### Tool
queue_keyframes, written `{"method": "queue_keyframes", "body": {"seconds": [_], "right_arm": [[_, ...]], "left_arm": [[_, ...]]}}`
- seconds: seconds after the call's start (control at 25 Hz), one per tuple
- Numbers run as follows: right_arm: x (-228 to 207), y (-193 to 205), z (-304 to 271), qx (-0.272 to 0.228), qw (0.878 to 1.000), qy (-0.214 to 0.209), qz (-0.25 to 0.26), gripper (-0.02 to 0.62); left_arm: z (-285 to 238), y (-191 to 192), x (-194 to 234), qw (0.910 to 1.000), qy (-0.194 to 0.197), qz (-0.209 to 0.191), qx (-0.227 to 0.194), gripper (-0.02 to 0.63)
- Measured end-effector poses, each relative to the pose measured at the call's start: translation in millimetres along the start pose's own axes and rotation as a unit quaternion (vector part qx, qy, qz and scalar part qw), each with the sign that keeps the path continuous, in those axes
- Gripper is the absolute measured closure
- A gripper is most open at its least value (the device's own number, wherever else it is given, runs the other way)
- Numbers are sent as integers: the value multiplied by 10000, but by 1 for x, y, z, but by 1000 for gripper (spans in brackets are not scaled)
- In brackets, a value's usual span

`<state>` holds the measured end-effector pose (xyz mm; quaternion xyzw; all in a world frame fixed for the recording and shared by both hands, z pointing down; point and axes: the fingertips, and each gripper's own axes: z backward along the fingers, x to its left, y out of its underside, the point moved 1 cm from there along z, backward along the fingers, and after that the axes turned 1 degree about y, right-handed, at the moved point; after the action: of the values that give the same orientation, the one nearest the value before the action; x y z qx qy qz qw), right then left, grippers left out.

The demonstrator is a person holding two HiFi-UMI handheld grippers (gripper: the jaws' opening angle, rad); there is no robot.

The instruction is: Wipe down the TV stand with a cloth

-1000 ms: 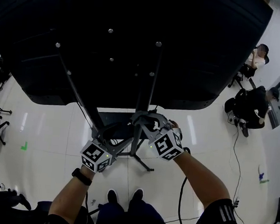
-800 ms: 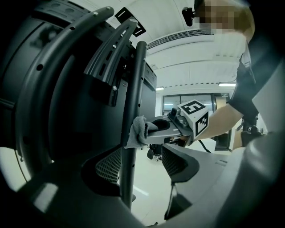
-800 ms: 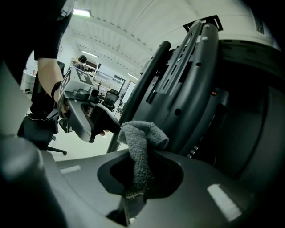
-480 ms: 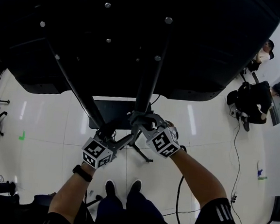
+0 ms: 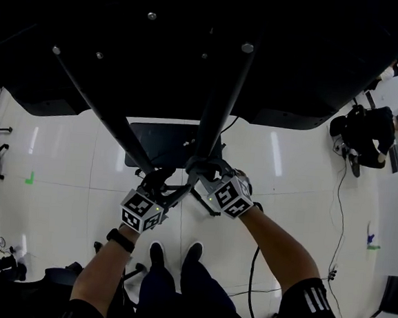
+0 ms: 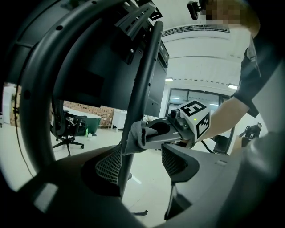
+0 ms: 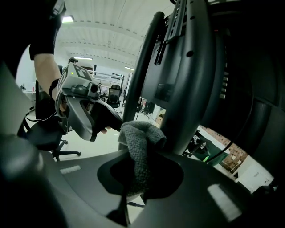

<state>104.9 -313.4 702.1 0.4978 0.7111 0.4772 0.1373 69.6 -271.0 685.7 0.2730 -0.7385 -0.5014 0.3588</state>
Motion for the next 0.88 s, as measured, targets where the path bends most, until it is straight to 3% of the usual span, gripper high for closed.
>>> {"method": "queue_keyframes", "body": {"seconds": [0.88], "right_arm": [[60,168,-103,1016,9914,-339,-748,558]], "left_arm": [[-53,157,59,9942,-62,756,764,305]]}}
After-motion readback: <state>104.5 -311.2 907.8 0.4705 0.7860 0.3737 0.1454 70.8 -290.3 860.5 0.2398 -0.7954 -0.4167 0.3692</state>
